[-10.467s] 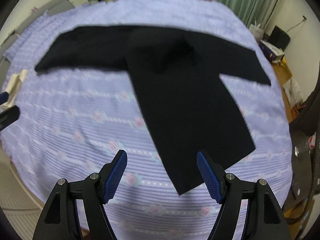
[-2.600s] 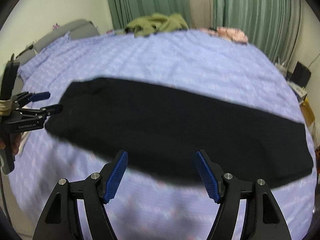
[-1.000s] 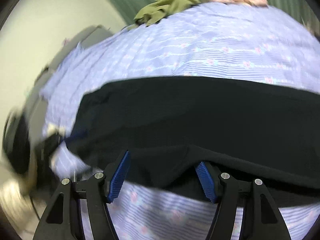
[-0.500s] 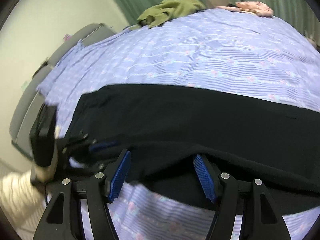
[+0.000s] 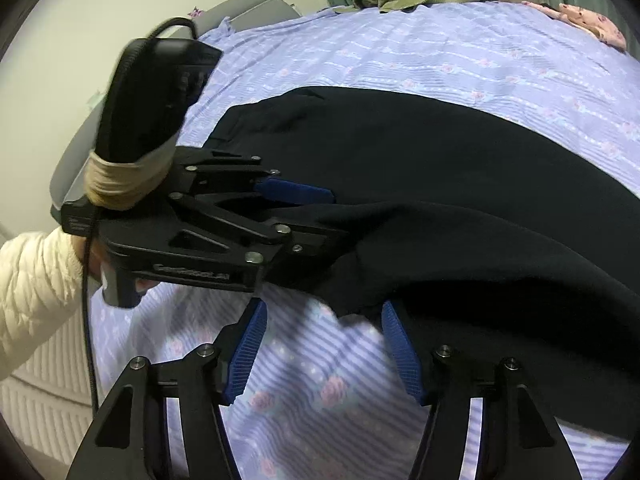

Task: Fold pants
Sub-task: 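Grasp the folded edge with the left gripper while the right gripper holds the trousers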

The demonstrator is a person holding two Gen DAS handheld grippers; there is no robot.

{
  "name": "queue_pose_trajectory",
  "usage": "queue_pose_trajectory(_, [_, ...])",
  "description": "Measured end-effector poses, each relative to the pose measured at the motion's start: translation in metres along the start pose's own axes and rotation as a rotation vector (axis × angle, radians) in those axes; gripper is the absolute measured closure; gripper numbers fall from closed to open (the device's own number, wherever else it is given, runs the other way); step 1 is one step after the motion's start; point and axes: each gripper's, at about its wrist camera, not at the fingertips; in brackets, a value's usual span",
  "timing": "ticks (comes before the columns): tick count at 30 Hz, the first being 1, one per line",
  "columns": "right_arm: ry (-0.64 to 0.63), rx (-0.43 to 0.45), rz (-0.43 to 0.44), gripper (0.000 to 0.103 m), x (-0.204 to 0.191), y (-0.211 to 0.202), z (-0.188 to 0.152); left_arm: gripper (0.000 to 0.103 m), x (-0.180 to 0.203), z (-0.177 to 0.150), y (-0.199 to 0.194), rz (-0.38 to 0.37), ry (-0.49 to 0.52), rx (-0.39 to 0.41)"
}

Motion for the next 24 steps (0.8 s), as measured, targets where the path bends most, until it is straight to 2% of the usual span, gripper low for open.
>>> queue_pose_trajectory(4, [0.039, -0.008, 0.043, 0.045, 0.009, 0.012, 0.01, 0.056, -0.003, 0.004, 0.002, 0.007, 0.003, -0.002])
queue_pose_trajectory(8, [0.011, -0.011, 0.037, 0.055, 0.007, 0.015, 0.017, 0.055, -0.01, 0.008, -0.002, -0.011, -0.026, 0.012])
queue_pose_trajectory(10, [-0.017, 0.019, 0.025, 0.056, 0.002, 0.01, 0.022, 0.051, -0.011, 0.003, -0.013, -0.018, -0.048, 0.043])
queue_pose_trajectory(11, [-0.021, 0.031, 0.02, 0.056, 0.0, 0.008, 0.024, 0.046, -0.011, -0.002, -0.022, 0.002, -0.057, 0.069])
queue_pose_trajectory(13, [-0.023, 0.03, 0.029, 0.057, 0.001, 0.011, 0.029, 0.041, -0.011, -0.011, -0.033, 0.042, -0.084, 0.096])
queue_pose_trajectory(15, [-0.018, 0.013, 0.035, 0.058, 0.002, 0.018, 0.029, 0.043, -0.016, -0.025, -0.043, 0.135, -0.136, 0.12])
queue_pose_trajectory(18, [-0.001, -0.025, 0.037, 0.058, 0.0, 0.03, 0.024, 0.042, -0.033, -0.052, -0.051, 0.193, -0.244, 0.124])
queue_pose_trajectory(19, [0.007, -0.035, 0.041, 0.06, -0.001, 0.03, 0.021, 0.042, -0.037, -0.06, -0.051, 0.217, -0.271, 0.109])
queue_pose_trajectory(20, [0.011, -0.043, 0.059, 0.069, -0.003, 0.028, 0.018, 0.042, -0.04, -0.07, -0.052, 0.243, -0.296, 0.098])
queue_pose_trajectory(24, [0.049, -0.069, 0.155, 0.088, -0.02, 0.006, -0.001, 0.042, -0.038, -0.096, -0.062, 0.255, -0.365, 0.099])
Point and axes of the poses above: each gripper's, at about its wrist camera, not at the fingertips, and y roughly the way its jaws point, x to its right, z to its top, and after that the axes turned 13 degrees about -x, right-handed
